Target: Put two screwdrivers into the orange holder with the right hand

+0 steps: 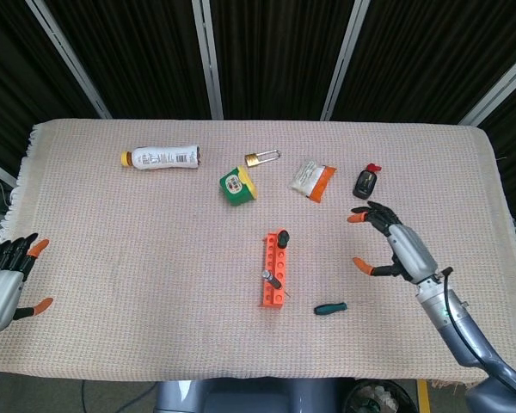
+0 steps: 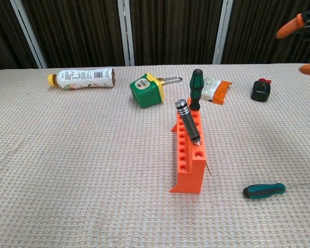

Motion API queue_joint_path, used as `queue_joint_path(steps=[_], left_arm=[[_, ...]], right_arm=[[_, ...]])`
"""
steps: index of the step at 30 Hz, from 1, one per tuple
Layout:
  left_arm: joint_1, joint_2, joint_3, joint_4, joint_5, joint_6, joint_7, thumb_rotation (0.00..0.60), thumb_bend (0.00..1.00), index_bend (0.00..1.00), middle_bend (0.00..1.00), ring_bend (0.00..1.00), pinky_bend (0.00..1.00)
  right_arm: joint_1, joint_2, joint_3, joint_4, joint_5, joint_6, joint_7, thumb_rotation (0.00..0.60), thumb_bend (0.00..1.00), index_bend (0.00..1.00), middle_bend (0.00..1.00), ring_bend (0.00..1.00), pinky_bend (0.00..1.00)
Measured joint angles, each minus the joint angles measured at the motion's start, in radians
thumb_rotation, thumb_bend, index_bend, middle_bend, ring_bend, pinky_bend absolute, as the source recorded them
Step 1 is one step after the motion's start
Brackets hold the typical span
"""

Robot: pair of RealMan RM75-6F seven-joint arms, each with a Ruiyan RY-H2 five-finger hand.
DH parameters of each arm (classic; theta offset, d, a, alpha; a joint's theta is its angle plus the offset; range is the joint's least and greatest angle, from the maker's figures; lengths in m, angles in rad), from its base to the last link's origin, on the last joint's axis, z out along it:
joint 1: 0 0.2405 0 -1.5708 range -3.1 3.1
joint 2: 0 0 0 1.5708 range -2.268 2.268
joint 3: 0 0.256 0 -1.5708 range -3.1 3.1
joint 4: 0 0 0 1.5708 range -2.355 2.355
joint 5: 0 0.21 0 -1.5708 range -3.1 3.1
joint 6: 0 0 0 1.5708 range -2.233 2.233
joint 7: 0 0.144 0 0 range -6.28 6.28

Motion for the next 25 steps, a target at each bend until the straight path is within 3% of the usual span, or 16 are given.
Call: queue_joint_path(steps=[3,8,12,17,25], left_arm=[[0.007,0.005,0.001,-0.005,-0.001,0.009,-0.007,0.600,0.14,0.03,0.00,0.00,0.00],[0.020,0.013,0.004,-0.020,0.009,0.031,-0.026,0.600,0.14,0.00,0.00,0.00,0.00],[0.035,0.019,0.014,-0.030,0.031,0.055,-0.047,0.600,0.14,0.00,0.00,0.00,0.00],[0.047,0.034,0.032,-0.049,0.051,0.061,-0.062,0.600,0.14,0.00,0.00,0.00,0.00],[0.061,0.048,0.046,-0.076,0.080,0.081,-0.049,0.600,0.14,0.00,0.00,0.00,0.00]], right_arm=[[-0.048,-0.009,-0.007,0.044,0.008,0.100,-0.176,0.600,0.24,0.21,0.09,0.00,0.00],[-0.138,-0.025,-0.034,0.123,0.012,0.242,-0.374,0.600,0.24,0.02,0.00,0.00,0.00],[-0.202,-0.027,-0.076,0.144,0.016,0.278,-0.501,0.600,0.24,0.00,0.00,0.00,0.00],[-0.269,-0.023,-0.118,0.140,0.014,0.309,-0.542,0.600,0.24,0.00,0.00,0.00,0.00],[-0.333,-0.021,-0.143,0.126,0.008,0.351,-0.526,0.600,0.24,0.00,0.00,0.00,0.00]])
